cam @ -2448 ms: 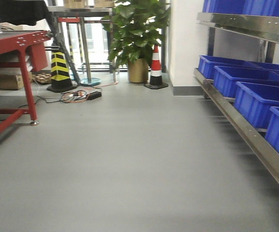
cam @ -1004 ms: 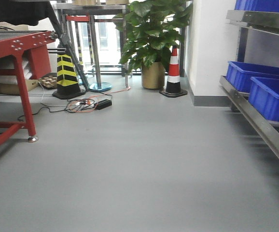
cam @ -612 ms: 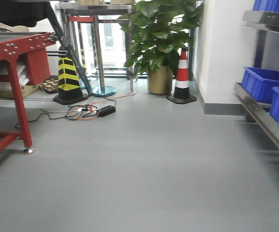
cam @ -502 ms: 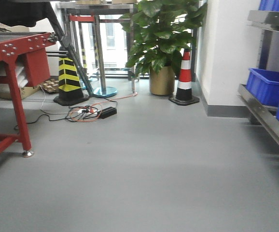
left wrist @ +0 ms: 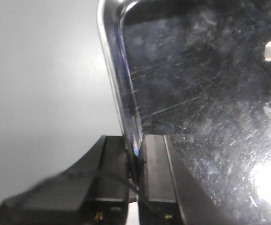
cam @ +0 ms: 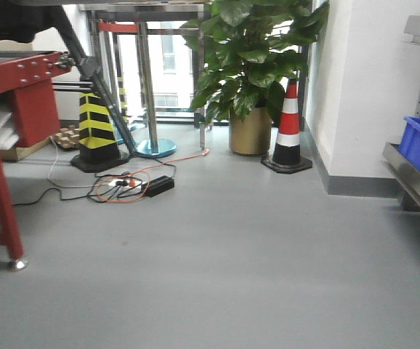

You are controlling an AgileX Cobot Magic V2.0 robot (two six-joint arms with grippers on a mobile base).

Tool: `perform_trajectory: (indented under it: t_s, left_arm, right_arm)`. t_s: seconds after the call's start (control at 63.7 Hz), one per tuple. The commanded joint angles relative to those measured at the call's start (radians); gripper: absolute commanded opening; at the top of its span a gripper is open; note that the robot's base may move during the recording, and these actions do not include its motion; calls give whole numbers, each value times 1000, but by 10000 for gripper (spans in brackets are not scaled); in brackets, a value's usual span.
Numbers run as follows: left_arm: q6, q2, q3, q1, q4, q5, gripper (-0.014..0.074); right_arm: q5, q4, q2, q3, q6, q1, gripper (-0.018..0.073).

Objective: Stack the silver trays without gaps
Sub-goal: 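Turn and drive the base to the other shelf with the tray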

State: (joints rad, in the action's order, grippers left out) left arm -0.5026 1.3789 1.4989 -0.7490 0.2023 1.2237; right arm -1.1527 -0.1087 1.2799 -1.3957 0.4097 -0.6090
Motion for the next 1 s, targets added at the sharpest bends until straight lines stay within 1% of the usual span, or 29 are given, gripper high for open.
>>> perform_trajectory:
  t_s: [0.0, 0.989]
  left_arm:
    - [29, -26, 22, -8, 44, 78, -48]
    - [29, -26, 22, -8, 44, 78, -48]
  right_arm:
    - [58, -45, -32, -32, -30, 2, 56]
    - [58, -46, -32, -32, -30, 2, 56]
